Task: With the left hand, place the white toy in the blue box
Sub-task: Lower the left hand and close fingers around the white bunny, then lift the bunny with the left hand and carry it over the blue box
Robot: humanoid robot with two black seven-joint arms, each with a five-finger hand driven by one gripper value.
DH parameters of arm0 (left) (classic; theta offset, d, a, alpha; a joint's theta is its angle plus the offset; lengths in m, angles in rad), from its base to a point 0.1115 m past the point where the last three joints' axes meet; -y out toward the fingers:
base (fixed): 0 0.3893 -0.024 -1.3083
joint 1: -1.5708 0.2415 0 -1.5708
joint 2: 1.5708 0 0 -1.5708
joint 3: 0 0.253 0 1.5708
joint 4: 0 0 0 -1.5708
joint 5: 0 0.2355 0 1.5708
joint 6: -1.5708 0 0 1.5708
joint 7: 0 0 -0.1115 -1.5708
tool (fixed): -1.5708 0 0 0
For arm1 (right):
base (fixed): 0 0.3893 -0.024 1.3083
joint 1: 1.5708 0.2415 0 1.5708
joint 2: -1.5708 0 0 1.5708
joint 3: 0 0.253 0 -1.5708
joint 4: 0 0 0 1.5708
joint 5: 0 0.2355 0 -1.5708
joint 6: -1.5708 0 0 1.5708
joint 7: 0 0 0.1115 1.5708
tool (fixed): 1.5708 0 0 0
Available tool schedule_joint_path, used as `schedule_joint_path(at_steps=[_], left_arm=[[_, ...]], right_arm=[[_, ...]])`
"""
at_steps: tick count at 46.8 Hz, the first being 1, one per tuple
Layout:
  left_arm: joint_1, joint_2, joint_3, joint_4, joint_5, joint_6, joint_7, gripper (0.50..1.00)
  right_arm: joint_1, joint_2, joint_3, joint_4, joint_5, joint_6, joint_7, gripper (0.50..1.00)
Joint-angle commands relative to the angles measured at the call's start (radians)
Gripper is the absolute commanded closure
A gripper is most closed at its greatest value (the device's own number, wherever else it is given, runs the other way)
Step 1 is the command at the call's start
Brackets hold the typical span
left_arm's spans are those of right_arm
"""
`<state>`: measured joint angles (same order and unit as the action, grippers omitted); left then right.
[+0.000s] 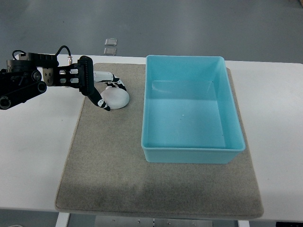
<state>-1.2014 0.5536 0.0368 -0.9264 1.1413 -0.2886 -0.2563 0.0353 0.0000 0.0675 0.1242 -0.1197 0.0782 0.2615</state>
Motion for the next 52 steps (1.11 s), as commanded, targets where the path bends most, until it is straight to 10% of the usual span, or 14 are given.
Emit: schedule_joint_path(at_steps=[1, 10, 52], left_arm=[[0.000, 0.000, 0.000, 0.000, 0.000, -0.001, 0.000, 0.829], [-0.004, 0.000, -0.001, 0.001, -0.002, 0.002, 0.000, 0.952], [-0.124, -0.001, -0.063, -0.017, -0.006, 0.132, 0.000, 0.932]], right_arm=[[0.000, 0.000, 0.000, 0.000, 0.000, 0.000, 0.001, 0.564], [0.000, 0.000, 0.000, 0.000, 0.000, 0.000, 0.001, 0.564], [0.000, 0.000, 0.000, 0.000, 0.000, 0.000, 0.001, 0.564]])
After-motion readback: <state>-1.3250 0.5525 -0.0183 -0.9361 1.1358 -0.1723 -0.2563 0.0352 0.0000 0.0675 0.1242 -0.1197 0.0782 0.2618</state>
